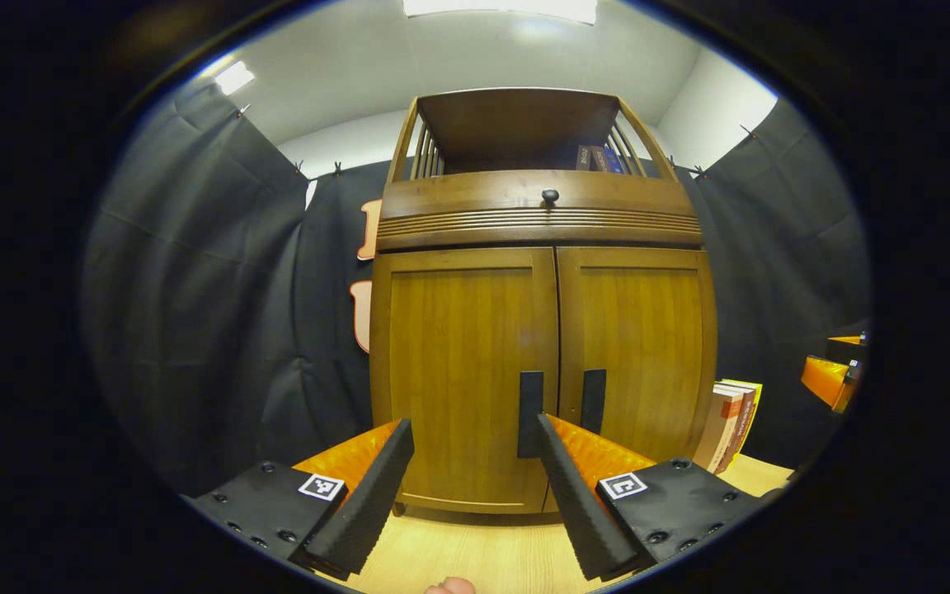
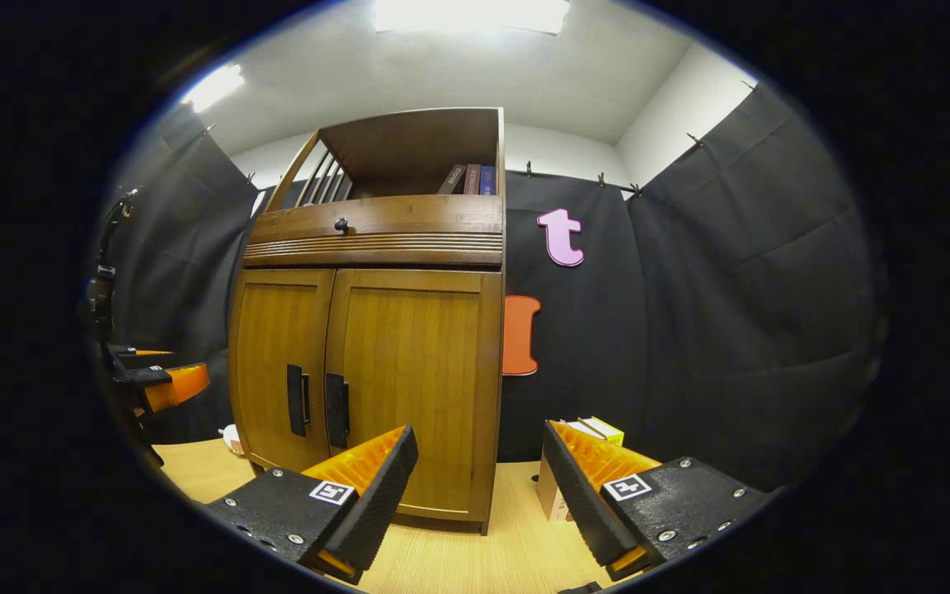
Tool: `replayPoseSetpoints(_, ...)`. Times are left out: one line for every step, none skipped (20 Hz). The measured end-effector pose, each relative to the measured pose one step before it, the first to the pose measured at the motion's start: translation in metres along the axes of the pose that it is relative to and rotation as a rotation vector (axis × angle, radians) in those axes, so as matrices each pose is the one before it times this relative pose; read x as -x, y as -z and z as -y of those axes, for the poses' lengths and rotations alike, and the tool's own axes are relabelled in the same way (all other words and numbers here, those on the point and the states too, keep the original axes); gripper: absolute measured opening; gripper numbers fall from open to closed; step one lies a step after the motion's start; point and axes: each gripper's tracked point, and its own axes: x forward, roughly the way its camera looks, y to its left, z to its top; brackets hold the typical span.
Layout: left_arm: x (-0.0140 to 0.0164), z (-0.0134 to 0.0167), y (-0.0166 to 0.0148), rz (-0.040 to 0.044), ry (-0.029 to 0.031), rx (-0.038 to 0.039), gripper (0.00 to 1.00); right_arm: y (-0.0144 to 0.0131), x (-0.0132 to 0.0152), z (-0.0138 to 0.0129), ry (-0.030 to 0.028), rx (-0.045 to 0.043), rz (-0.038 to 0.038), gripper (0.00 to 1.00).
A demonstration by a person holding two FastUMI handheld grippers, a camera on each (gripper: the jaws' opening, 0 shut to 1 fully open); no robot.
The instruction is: Open the right door of the double-door shoe cabinet with the right hand, and open the left door with the left hand.
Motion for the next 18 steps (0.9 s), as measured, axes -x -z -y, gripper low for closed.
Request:
replayPoseSetpoints(0.00018, -0.00004, -0.00024, 0.00129, 0.00188, 0.00558, 0.94, 0.00002, -0.00085, 0.00128, 0.00448, -0.00431, -0.0002, 0.94)
replayPoseSetpoints(0.00049, 0.00033, -0.00063, 0.00092, 0.00118, 0.00539, 0.95, 0.00016, 0.0004, 0.00118, 0.00504, -0.00284, -0.00081, 0.94)
replayPoseSetpoints(-0.00003, 0.00036, -0.00009, 0.00073, 0.0019, 0.00265, 0.96, 0.00012, -0.00051, 0.00102, 0.00387, -0.00279, 0.00055, 0.94)
replayPoseSetpoints(0.00041, -0.00003, -0.00072, 0.00259, -0.00004, -0.00072, 0.98, -0.00025, 0.00068, 0.00051, 0.0024, -0.00138, 0.00082, 0.94)
replayPoseSetpoints(-0.00029, -0.00136, -0.00059, 0.00294, -0.00253, -0.00287, 0.99, -0.00034, 0.00027, 0.00009, 0.00171, 0.00115, 0.00201, 0.94)
replayPoseSetpoints(-0.00035, -0.00107, -0.00075, 0.00176, -0.00106, -0.00056, 0.96, -0.00061, 0.00059, 0.00077, 0.00341, 0.00352, 0.00099, 0.94)
replayPoseSetpoints(0.00062, -0.00058, -0.00006, 0.00127, -0.00146, 0.00419, 0.96, -0.00106, 0.00094, 0.00061, 0.00134, 0.00473, 0.00293, 0.94)
replayPoseSetpoints(0.00035, -0.0012, -0.00058, 0.00002, -0.00086, 0.00684, 0.96, -0.00125, 0.00048, 0.0001, 0.00307, 0.00481, 0.00364, 0.94)
replayPoseSetpoints(-0.00082, 0.00056, 0.00088, -0.00022, -0.00008, 0.00505, 0.95, -0.00091, -0.00023, -0.00005, -0.00034, 0.00393, 0.00047, 0.94)
replayPoseSetpoints(-0.00036, -0.00129, -0.00067, -0.00053, -0.00254, -0.00066, 0.95, 0.00088, -0.00113, -0.00074, -0.00245, 0.00271, -0.0021, 0.94)
replayPoseSetpoints(0.00008, -0.00176, -0.00002, 0.00122, -0.00366, -0.00402, 0.95, -0.00069, -0.00063, -0.00116, -0.00348, 0.0002, -0.00176, 0.94)
replayPoseSetpoints(-0.00012, -0.00143, -0.00098, 0.00245, -0.00182, -0.0037, 0.94, -0.00059, -0.00089, -0.00254, -0.0083, -0.00135, 0.00026, 0.9)
replayPoseSetpoints(0.0005, -0.00127, -0.00094, 0.00231, -0.00145, -0.00323, 0.94, -0.00133, -0.00087, -0.00326, -0.00929, 0.00021, 0.00032, 0.98)
replayPoseSetpoints(0.00026, -0.0012, -0.00082, 0.0017, -0.00202, -0.00249, 0.94, -0.00259, -0.00195, -0.00216, -0.00813, 0.00357, 0.00264, 0.94)
replayPoseSetpoints(0.00085, -0.00081, -0.00009, -0.00003, -0.0003, -0.00188, 0.94, -0.00242, -0.00187, -0.00316, -0.01083, 0.00034, 0.00573, 0.94)
replayPoseSetpoints(0.00023, -0.00055, -0.00011, -0.00001, -0.00157, -0.00145, 0.94, -0.00138, -0.00282, -0.00295, -0.00906, -0.00159, 0.00107, 0.94)
replayPoseSetpoints(0.001, -0.00138, 0.00007, -0.00039, -0.00105, -0.00136, 0.94, -0.00149, -0.00302, -0.00198, -0.01088, 0.00274, 0.00366, 0.94)
replayPoseSetpoints(0.00114, -0.00074, -0.00026, -0.00028, -0.00063, 0.00003, 0.94, -0.00394, -0.004, -0.0023, -0.01091, 0.00864, 0.00745, 0.94)
